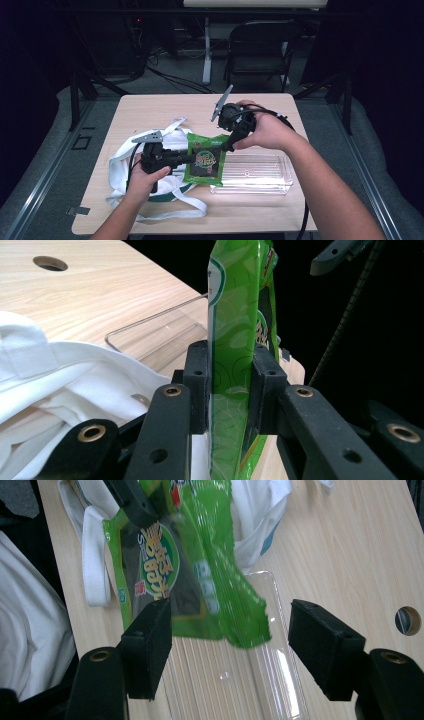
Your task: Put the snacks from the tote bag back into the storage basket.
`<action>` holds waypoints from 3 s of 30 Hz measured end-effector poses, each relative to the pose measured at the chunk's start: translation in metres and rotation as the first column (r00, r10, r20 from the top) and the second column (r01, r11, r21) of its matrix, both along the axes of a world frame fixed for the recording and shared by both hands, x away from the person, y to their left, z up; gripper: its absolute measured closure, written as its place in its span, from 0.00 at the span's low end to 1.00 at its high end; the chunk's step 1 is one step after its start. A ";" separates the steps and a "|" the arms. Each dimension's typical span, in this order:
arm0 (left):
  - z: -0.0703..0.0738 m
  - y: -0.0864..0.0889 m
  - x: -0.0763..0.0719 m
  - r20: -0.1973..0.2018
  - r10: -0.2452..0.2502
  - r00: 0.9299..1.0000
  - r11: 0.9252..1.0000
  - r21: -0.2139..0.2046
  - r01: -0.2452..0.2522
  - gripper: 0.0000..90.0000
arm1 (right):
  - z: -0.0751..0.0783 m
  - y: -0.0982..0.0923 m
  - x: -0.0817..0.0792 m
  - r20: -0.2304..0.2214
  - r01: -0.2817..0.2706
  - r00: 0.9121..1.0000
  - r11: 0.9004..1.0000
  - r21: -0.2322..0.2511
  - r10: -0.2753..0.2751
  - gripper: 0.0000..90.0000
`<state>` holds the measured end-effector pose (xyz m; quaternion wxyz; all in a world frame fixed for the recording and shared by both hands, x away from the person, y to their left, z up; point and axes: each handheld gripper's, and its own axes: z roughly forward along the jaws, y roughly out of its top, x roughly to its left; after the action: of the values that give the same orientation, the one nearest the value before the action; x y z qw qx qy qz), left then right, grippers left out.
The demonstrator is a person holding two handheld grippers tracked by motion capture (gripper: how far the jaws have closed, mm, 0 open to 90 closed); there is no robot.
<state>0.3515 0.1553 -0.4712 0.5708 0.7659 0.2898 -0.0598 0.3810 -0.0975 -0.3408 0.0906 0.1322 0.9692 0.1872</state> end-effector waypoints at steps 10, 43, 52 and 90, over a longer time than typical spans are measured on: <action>0.002 -0.006 -0.004 0.021 -0.021 1.000 1.000 0.009 0.021 0.82 | -0.008 0.020 0.001 -0.028 -0.040 0.999 0.997 -0.060 0.038 0.36; 0.007 -0.014 -0.011 0.069 -0.068 0.995 0.998 0.009 0.067 0.82 | -0.029 0.036 0.009 -0.279 -0.109 0.957 0.987 -0.119 0.072 0.68; 0.005 -0.016 -0.011 0.071 -0.075 0.995 0.997 0.009 0.075 0.82 | -0.030 0.036 0.009 -0.292 -0.111 0.954 0.986 -0.123 0.071 0.76; 0.001 -0.015 -0.006 0.053 -0.034 0.998 0.999 0.035 0.032 0.66 | -0.023 0.020 0.008 -0.244 -0.112 0.967 0.980 -0.163 0.070 0.83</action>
<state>0.3451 0.1407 -0.4703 0.5641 0.7816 0.2625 -0.0435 0.3894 -0.0772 -0.3638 -0.0231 0.1005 0.9908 0.0879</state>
